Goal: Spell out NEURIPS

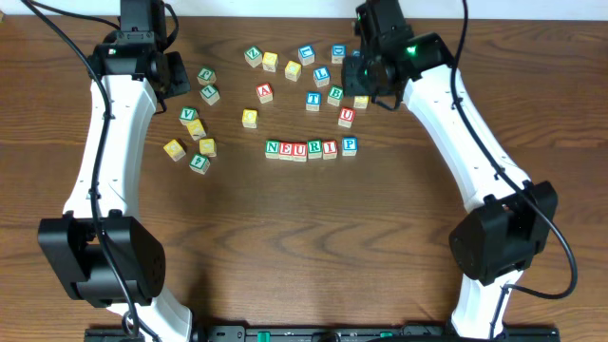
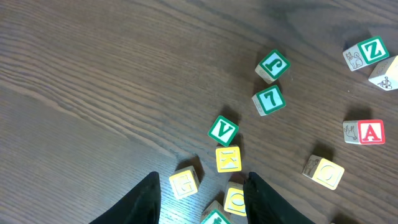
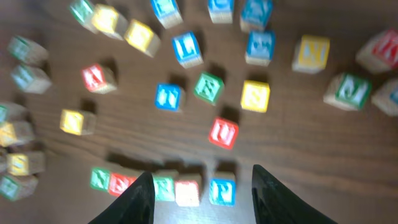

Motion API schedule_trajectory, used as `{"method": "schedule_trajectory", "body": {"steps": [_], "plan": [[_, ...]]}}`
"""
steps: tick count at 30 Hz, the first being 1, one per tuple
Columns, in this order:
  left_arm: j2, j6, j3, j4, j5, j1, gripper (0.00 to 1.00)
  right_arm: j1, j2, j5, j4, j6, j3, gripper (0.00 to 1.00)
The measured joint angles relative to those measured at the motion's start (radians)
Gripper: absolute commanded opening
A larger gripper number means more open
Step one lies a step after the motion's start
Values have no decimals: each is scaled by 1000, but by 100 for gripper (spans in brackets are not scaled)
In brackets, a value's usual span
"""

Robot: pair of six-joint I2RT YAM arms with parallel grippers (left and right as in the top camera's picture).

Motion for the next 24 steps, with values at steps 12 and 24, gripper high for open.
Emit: {"method": "schedule_trajectory", "body": {"steps": [12,24], "plan": [[0,0,0,0,0,0,43,-27,-6,53,29,18,6,46],[0,0,0,0,0,0,43,-77,-6,95,7,37,6,46]]}}
